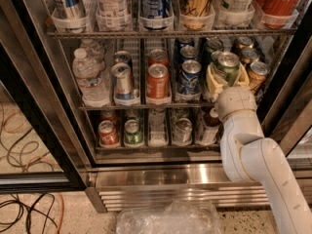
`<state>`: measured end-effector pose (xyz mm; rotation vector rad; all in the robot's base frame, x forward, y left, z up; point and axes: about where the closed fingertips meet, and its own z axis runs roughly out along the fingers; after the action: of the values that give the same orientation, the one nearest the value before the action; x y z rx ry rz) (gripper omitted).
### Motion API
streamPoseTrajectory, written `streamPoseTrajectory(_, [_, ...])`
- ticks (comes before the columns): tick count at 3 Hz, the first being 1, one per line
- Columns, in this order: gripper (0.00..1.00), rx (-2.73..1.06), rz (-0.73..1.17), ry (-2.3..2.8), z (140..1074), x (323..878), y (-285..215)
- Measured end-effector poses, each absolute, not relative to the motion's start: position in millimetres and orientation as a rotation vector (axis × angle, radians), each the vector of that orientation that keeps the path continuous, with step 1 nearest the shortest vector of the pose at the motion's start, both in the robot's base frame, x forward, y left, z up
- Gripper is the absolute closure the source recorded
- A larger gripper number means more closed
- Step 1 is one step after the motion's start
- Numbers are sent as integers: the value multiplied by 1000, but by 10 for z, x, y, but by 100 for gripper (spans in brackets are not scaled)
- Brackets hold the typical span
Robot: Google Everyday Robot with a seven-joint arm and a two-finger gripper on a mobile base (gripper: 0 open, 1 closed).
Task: Pick green can from middle shelf of fridge
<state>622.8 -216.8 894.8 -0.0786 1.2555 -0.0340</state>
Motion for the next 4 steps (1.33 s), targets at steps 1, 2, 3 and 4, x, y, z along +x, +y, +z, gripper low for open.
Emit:
streamPoseTrajectory(1, [100, -153, -6, 1253, 8855, 6048, -2135])
streamPoseTrajectory(2, [100, -259, 34, 1263, 8736, 5896, -2135])
streamPoseTrajectory(3, [100, -315, 94, 1225, 8782, 5832, -1925])
streamPoseTrajectory(4, [100, -314, 94, 1222, 8792, 5830, -1925])
